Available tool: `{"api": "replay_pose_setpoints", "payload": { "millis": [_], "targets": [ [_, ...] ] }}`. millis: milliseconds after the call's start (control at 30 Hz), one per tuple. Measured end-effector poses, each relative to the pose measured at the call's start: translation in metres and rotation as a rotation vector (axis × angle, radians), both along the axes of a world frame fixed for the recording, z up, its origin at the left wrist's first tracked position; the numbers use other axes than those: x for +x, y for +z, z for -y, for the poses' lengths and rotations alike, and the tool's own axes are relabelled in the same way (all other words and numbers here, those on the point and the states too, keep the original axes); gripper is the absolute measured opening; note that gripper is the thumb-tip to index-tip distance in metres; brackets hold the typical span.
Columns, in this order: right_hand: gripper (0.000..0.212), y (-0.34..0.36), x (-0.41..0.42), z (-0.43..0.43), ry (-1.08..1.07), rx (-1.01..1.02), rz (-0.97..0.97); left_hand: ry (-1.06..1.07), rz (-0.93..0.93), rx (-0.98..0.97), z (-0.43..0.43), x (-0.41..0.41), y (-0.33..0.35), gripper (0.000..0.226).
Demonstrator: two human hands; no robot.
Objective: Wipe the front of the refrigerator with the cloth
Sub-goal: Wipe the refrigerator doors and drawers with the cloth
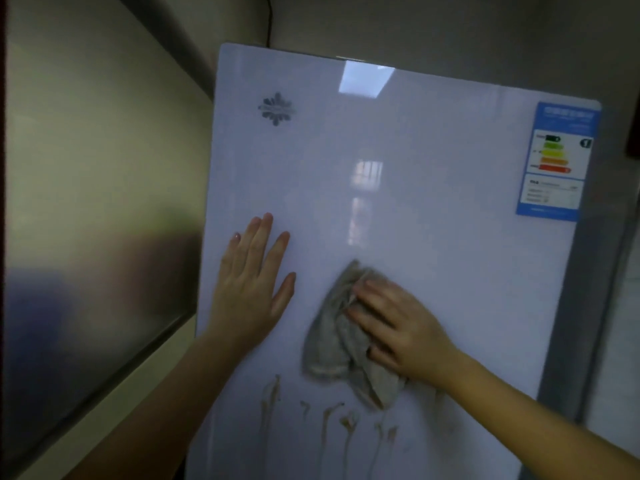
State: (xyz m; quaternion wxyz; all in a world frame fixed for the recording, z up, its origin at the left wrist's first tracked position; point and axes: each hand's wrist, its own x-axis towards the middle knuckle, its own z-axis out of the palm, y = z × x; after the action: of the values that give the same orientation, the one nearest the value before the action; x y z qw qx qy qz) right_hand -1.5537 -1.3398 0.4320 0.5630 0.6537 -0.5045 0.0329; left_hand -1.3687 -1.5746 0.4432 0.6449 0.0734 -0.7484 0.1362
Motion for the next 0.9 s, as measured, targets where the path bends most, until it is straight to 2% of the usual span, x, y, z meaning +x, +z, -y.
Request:
{"api": "replay_pose_setpoints", "payload": {
  "millis": [67,133,267,367,433,533,633,700,900],
  "targets": [
    [0.049,-0.018,-0.001,-0.004,-0.003,0.103,-0.061,0.021,0.005,-0.010,-0.007,-0.006,-0.004,0.059],
    [0.047,-0.015,-0.004,-0.011,-0.001,0.098,-0.068,0.040,0.009,-0.007,-0.007,-0.008,-0.005,0.060],
    [0.045,0.027,-0.019,-0.029,-0.031,-0.151,0.058,0.046,0.023,-0.009,-0.004,-0.007,-0.004,0.061],
    [0.047,0.056,-0.025,-0.045,-0.060,-0.400,0.249,0.051,0.025,0.003,-0.006,-0.009,-0.005,0.061],
    [0.049,0.061,-0.022,-0.049,-0.075,-0.490,0.355,0.040,0.014,0.020,-0.009,-0.011,-0.006,0.060],
    [0.050,0.047,-0.017,-0.044,-0.083,-0.480,0.387,0.030,-0.004,0.027,-0.010,-0.013,-0.006,0.060],
    [0.045,0.033,-0.023,-0.048,-0.094,-0.367,0.272,0.025,0.001,0.024,-0.010,-0.012,-0.005,0.060],
    [0.044,0.033,-0.027,-0.055,-0.105,-0.366,0.246,0.027,0.007,0.016,-0.009,-0.011,-0.005,0.061],
    [0.050,0.036,-0.010,-0.045,-0.113,-0.642,0.552,0.024,0.015,0.031,-0.010,-0.010,-0.005,0.062]
  ]
}}
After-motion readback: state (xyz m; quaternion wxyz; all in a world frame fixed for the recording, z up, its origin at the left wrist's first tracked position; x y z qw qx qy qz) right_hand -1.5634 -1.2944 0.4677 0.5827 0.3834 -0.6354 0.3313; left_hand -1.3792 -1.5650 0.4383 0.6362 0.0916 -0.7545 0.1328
